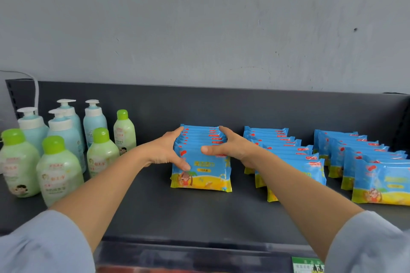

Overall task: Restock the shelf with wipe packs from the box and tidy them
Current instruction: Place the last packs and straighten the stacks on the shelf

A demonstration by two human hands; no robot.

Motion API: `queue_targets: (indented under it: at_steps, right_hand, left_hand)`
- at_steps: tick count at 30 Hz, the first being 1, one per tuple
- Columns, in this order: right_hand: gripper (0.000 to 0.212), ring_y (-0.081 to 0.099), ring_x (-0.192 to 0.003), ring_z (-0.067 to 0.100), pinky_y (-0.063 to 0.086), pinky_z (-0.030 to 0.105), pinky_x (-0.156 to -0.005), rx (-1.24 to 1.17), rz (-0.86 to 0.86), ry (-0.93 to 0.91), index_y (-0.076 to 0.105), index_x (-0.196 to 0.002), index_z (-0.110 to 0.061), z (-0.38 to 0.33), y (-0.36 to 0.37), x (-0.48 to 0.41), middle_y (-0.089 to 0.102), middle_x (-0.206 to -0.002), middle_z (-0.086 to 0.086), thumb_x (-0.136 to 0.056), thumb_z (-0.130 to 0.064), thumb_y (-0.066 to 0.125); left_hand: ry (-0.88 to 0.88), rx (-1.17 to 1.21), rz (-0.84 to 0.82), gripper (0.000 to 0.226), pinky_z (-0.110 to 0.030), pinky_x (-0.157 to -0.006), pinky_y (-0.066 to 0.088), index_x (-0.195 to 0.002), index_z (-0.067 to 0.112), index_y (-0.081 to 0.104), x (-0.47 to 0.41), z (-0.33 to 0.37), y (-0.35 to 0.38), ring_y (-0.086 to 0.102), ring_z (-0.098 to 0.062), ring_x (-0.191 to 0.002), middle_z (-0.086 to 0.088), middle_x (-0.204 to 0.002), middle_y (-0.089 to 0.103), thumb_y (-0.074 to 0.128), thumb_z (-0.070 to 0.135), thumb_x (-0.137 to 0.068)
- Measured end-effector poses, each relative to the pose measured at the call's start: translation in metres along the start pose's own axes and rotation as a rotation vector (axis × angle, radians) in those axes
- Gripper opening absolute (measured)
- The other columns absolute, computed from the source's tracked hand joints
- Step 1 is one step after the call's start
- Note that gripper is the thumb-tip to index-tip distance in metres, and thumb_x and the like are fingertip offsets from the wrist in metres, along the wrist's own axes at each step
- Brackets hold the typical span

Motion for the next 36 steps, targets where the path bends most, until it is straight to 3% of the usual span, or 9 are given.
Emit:
queue_targets:
  at_steps: [5,9,15,18,21,24,27,31,36]
  right_hand:
    - [0.110,0.041,-0.131,0.020,0.036,0.039,-0.112,0.236,-0.038,0.063,0.014,-0.153,-0.021,0.006,-0.004,0.002,0.026,-0.151,0.002,-0.069,-0.023,0.085]
    - [0.088,0.054,-0.112,0.013,0.036,0.037,-0.109,0.075,0.041,0.060,0.023,-0.150,-0.017,0.006,-0.014,0.003,0.052,-0.123,-0.004,-0.081,-0.034,0.075]
    - [0.055,0.053,-0.111,0.017,0.040,0.040,-0.106,-0.074,0.252,0.120,0.041,-0.139,-0.016,0.007,-0.029,-0.011,0.056,-0.117,0.001,-0.099,-0.053,0.033]
    - [0.057,0.051,-0.121,0.022,0.038,0.046,-0.109,-0.066,0.310,0.155,0.041,-0.140,-0.015,0.009,-0.036,-0.019,0.055,-0.129,0.006,-0.100,-0.054,0.027]
    - [0.057,0.048,-0.124,0.023,0.039,0.045,-0.109,-0.075,0.332,0.177,0.038,-0.142,-0.014,0.009,-0.041,-0.028,0.050,-0.135,0.008,-0.101,-0.051,0.026]
    - [0.059,0.050,-0.118,0.021,0.039,0.042,-0.109,-0.100,0.329,0.199,0.037,-0.143,-0.012,0.009,-0.041,-0.038,0.053,-0.126,0.007,-0.101,-0.052,0.027]
    - [0.060,0.050,-0.105,0.018,0.040,0.035,-0.102,-0.134,0.337,0.217,0.037,-0.141,-0.009,0.008,-0.040,-0.042,0.049,-0.102,0.001,-0.101,-0.052,0.025]
    - [0.061,0.047,-0.088,0.013,0.040,0.031,-0.091,-0.138,0.367,0.213,0.037,-0.141,-0.008,0.006,-0.041,-0.044,0.048,-0.087,-0.002,-0.101,-0.053,0.024]
    - [0.069,0.049,-0.100,0.016,0.041,0.033,-0.095,-0.136,0.378,0.207,0.038,-0.141,-0.008,0.007,-0.044,-0.046,0.050,-0.104,0.003,-0.098,-0.060,0.021]
  left_hand:
    - [-0.036,-0.037,0.037,0.122,-0.038,-0.110,0.039,-0.153,0.027,0.011,0.002,-0.006,-0.005,0.038,-0.016,-0.130,0.004,-0.149,0.020,0.089,0.011,-0.061]
    - [-0.039,0.072,0.089,0.103,-0.029,-0.105,0.037,-0.153,0.024,0.011,0.002,-0.003,-0.009,0.041,-0.009,-0.122,0.002,-0.144,0.036,0.080,0.022,-0.075]
    - [-0.091,0.238,0.230,0.099,-0.050,-0.118,0.019,-0.150,0.029,0.024,-0.013,-0.011,-0.023,0.035,-0.016,-0.138,0.006,-0.149,0.040,0.043,0.085,-0.071]
    - [-0.126,0.247,0.268,0.069,-0.045,-0.116,0.025,-0.146,0.022,0.034,-0.025,-0.018,-0.029,0.045,-0.016,-0.131,0.001,-0.142,0.049,0.038,0.062,-0.090]
    - [-0.138,0.254,0.260,0.024,-0.031,-0.108,0.032,-0.114,0.018,0.055,-0.025,-0.002,-0.027,0.054,-0.007,-0.105,0.004,-0.117,0.057,0.037,0.030,-0.102]
    - [-0.169,0.277,0.279,0.040,-0.037,-0.115,0.024,-0.139,0.014,0.041,-0.031,-0.001,-0.029,0.047,-0.018,-0.125,-0.004,-0.135,0.050,0.037,0.020,-0.100]
    - [-0.184,0.355,0.243,0.030,-0.044,-0.109,0.040,-0.115,0.007,0.054,-0.036,-0.002,-0.025,0.062,-0.025,-0.104,-0.016,-0.115,0.065,0.036,0.023,-0.097]
    - [-0.180,0.445,0.219,0.026,-0.041,-0.097,0.047,-0.109,0.011,0.052,-0.041,-0.001,-0.022,0.063,-0.030,-0.106,-0.020,-0.122,0.064,0.034,0.026,-0.097]
    - [-0.169,0.498,0.222,0.027,-0.036,-0.084,0.051,-0.107,0.010,0.050,-0.045,-0.002,-0.021,0.063,-0.025,-0.093,-0.016,-0.114,0.064,0.034,0.030,-0.099]
Point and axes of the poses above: each hand's wrist, its own x-axis away from the middle knuckle, its own y-axis out of the palm, z = x × y, the point moved 10 cm from there along -x, towards the middle knuckle
